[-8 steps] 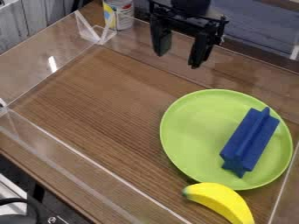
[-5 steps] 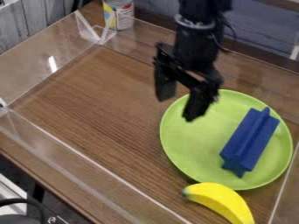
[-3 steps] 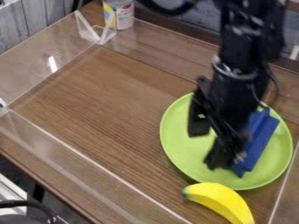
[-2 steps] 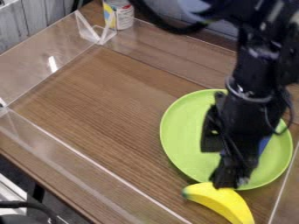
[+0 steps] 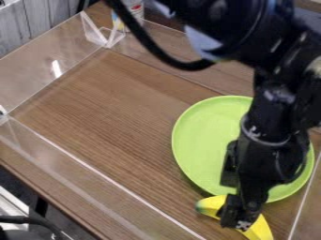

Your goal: Put the banana in the green plate

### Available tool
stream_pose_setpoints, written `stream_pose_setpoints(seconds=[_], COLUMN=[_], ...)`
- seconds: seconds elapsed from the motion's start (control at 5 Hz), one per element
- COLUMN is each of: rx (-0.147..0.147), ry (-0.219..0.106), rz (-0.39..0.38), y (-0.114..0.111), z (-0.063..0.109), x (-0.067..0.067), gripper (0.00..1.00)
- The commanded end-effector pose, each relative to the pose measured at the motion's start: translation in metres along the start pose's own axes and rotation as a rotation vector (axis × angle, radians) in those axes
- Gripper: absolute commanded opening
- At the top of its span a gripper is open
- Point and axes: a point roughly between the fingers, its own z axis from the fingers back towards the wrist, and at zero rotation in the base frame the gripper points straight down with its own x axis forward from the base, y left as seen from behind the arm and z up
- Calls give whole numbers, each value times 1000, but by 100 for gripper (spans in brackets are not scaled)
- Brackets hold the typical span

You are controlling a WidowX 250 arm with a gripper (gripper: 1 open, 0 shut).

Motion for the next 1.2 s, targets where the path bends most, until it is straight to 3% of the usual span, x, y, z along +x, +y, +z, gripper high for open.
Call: stream_pose_setpoints(seconds=[0.0,0.4,0.8,1.0], rx=[16,36,35,35], ry=[-42,-63,-70,-72], rz=[-2,-10,-15,-17], y=[-1,1,3,4], z=[-8,-26,-34,-36], x=[-9,-18,-16,-15], gripper=[100,100,100,0])
